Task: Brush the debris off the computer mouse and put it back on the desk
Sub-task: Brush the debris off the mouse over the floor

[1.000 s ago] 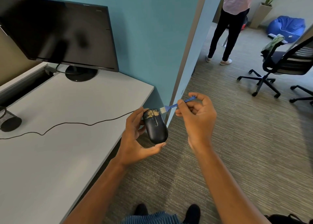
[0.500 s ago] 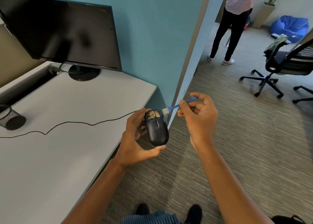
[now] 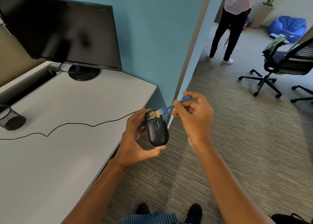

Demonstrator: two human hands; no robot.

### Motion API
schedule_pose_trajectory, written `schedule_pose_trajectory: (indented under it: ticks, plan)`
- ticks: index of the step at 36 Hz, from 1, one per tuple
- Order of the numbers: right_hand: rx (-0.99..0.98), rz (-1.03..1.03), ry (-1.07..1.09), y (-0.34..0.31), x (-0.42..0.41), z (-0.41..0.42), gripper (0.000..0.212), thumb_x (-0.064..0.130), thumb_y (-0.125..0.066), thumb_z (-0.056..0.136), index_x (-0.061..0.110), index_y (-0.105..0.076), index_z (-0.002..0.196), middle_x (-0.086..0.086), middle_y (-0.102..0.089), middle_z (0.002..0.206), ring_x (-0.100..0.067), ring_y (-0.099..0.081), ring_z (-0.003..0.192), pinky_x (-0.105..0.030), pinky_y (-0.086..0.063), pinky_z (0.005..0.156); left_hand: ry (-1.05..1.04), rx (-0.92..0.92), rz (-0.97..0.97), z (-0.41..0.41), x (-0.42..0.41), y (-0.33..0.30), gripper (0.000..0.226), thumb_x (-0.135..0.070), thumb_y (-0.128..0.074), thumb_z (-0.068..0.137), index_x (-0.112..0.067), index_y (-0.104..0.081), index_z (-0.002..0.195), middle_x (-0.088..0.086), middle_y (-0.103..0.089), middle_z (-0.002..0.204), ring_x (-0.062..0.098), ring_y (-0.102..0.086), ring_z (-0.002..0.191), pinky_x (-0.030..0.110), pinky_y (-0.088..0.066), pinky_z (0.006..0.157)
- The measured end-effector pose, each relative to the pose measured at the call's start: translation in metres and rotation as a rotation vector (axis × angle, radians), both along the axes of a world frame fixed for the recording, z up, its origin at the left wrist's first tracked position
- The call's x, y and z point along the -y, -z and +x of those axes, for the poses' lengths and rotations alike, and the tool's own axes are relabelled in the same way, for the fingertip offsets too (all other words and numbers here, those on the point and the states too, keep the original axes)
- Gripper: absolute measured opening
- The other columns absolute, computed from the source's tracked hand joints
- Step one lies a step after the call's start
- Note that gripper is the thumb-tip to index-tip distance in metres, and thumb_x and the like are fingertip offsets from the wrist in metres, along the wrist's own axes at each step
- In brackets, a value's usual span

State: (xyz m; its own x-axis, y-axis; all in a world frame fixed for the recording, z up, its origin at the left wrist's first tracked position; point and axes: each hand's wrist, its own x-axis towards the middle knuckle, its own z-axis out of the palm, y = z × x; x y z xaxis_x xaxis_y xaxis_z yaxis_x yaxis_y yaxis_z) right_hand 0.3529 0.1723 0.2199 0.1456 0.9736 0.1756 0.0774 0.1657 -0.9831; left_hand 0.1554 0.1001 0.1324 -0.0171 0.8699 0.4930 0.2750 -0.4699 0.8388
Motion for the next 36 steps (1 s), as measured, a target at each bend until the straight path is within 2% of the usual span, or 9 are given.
schedule_pose_trajectory:
  ticks: [3,9,13,15,19,22,25,31,36]
  plan:
    - [-0.014,0.018,0.080,0.000,0.000,0.000,0.033,0.010,-0.084,0.098,0.022,-0.068,0.123,-0.004,-0.084,0.088,-0.021,-0.084,0.073,-0.044,-0.071,0.076,-0.004,-0.007,0.001,0.000,0.001,-0.001,0.125,-0.028,-0.111,0.069,0.001,-0.040,0.167,-0.013,-0.035,0.177,0.016,-0.046,0.164,0.029,-0.057,0.118]
    - [0.002,0.027,0.019,-0.002,0.001,-0.004,0.034,0.014,-0.085,0.098,0.018,-0.068,0.126,-0.004,-0.084,0.085,-0.021,-0.084,0.072,-0.045,-0.071,0.076,0.003,-0.002,-0.007,-0.001,0.000,-0.001,0.128,-0.015,-0.113,0.065,0.011,-0.038,0.166,-0.012,-0.036,0.176,0.018,-0.049,0.162,0.032,-0.058,0.118]
    - [0.036,0.041,0.104,-0.002,0.001,-0.005,0.032,0.012,-0.084,0.098,0.023,-0.067,0.123,-0.001,-0.084,0.087,-0.017,-0.084,0.072,-0.045,-0.071,0.076,0.011,0.002,-0.015,-0.001,-0.002,0.001,0.128,-0.017,-0.113,0.066,0.012,-0.038,0.166,-0.011,-0.036,0.177,0.017,-0.049,0.162,0.030,-0.059,0.117]
    - [-0.005,0.056,0.115,-0.003,0.001,-0.005,0.032,0.012,-0.084,0.098,0.026,-0.067,0.121,-0.002,-0.084,0.088,-0.019,-0.084,0.073,-0.042,-0.071,0.076,0.016,0.014,-0.032,-0.002,-0.003,0.002,0.129,-0.017,-0.114,0.066,0.009,-0.038,0.167,-0.006,-0.036,0.177,0.024,-0.050,0.162,0.035,-0.060,0.117]
    - [0.030,0.043,0.043,-0.001,0.000,-0.005,0.033,0.013,-0.084,0.098,0.019,-0.067,0.126,-0.002,-0.084,0.086,-0.018,-0.084,0.074,-0.038,-0.070,0.076,0.017,0.015,-0.037,-0.002,-0.005,0.004,0.131,-0.015,-0.115,0.065,0.005,-0.038,0.169,-0.003,-0.036,0.178,0.031,-0.051,0.161,0.039,-0.061,0.117]
    - [0.056,0.045,0.113,0.000,-0.002,-0.004,0.032,0.010,-0.084,0.098,0.020,-0.067,0.123,-0.001,-0.084,0.086,-0.014,-0.084,0.074,-0.033,-0.069,0.075,0.003,0.003,-0.045,-0.003,-0.006,0.005,0.131,-0.017,-0.116,0.064,0.007,-0.040,0.168,-0.005,-0.036,0.177,0.027,-0.051,0.162,0.035,-0.060,0.117]
    - [-0.019,0.051,0.137,-0.002,-0.003,-0.002,0.032,0.009,-0.084,0.098,0.025,-0.067,0.120,-0.004,-0.084,0.087,-0.018,-0.084,0.074,-0.028,-0.067,0.073,0.000,-0.001,-0.043,-0.003,-0.006,0.004,0.129,-0.017,-0.114,0.065,0.008,-0.040,0.167,-0.009,-0.036,0.176,0.023,-0.049,0.162,0.032,-0.059,0.117]
    - [-0.018,-0.025,0.007,0.000,-0.003,-0.002,0.033,0.012,-0.085,0.097,0.024,-0.068,0.122,-0.007,-0.084,0.086,-0.024,-0.084,0.076,-0.046,-0.070,0.081,-0.011,-0.010,-0.032,-0.003,-0.008,-0.002,0.127,-0.020,-0.111,0.067,0.011,-0.039,0.166,-0.014,-0.035,0.176,0.014,-0.047,0.163,0.031,-0.059,0.117]
    - [-0.071,0.005,0.113,0.000,-0.006,0.000,0.032,0.007,-0.084,0.097,0.022,-0.067,0.121,-0.008,-0.084,0.086,-0.021,-0.083,0.073,-0.031,-0.069,0.076,-0.004,-0.019,-0.051,-0.004,-0.010,-0.001,0.128,-0.013,-0.114,0.063,0.010,-0.041,0.166,-0.015,-0.037,0.174,0.014,-0.049,0.161,0.029,-0.060,0.114]
